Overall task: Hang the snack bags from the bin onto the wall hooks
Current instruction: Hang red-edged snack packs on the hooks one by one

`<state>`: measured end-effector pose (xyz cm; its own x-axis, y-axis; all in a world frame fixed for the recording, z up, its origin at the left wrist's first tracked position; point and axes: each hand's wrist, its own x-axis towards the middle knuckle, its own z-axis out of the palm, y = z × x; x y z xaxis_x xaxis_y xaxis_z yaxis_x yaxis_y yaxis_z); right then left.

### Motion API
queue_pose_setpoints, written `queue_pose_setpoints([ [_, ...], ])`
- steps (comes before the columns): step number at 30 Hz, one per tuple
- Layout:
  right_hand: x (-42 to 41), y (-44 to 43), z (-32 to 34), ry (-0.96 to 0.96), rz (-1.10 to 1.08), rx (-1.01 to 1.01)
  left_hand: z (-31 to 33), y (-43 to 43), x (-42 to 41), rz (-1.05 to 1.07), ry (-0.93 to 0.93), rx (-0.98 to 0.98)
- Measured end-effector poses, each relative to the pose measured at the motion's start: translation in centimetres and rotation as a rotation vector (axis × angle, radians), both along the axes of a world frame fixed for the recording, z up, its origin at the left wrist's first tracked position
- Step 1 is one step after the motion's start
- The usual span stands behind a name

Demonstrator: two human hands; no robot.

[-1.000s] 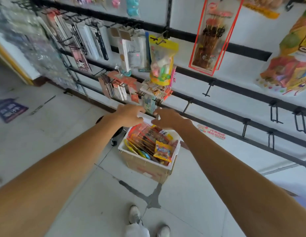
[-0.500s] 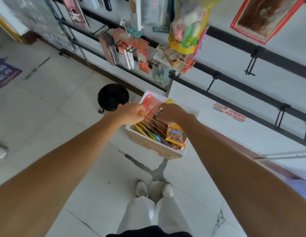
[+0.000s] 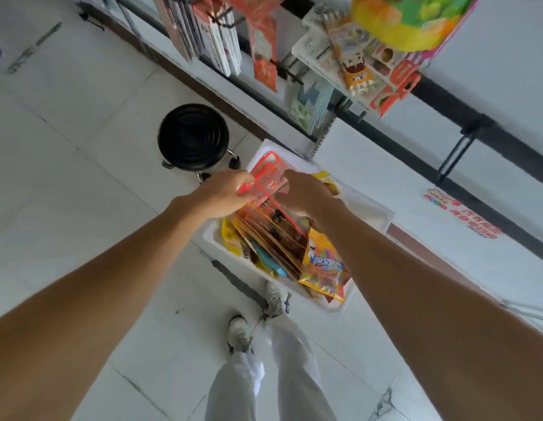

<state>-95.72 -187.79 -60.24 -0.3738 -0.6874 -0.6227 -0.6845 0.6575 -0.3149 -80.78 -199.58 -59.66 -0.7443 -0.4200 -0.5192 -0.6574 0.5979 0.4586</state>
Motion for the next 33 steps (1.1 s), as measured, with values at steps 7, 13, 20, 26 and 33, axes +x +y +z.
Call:
queue_pose_setpoints([
  [7,0.9,-1.1,-8.7,0.087,-0.018,0.000,-6.5,-0.4,-0.7,-0.004,0.078,-0.072],
  [13,1.2,-1.4,-10.4,0.215,0.008,-0.072,-8.4,-1.1,0.3,0.015,0.065,-0.098],
  [20,0.6,0.0,-8.0,0.184,-0.036,-0.252,-6.4,0.3,0.4,0.069,0.037,-0.023],
  [26,0.7,2.5,-3.7,0.088,-0.068,-0.387,-2.7,2.0,1.4,0.069,0.005,0.020],
  [33,0.2,4.0,2.0,0.044,-0.089,-0.567,3.1,3.5,1.7,0.040,0.052,0.004],
])
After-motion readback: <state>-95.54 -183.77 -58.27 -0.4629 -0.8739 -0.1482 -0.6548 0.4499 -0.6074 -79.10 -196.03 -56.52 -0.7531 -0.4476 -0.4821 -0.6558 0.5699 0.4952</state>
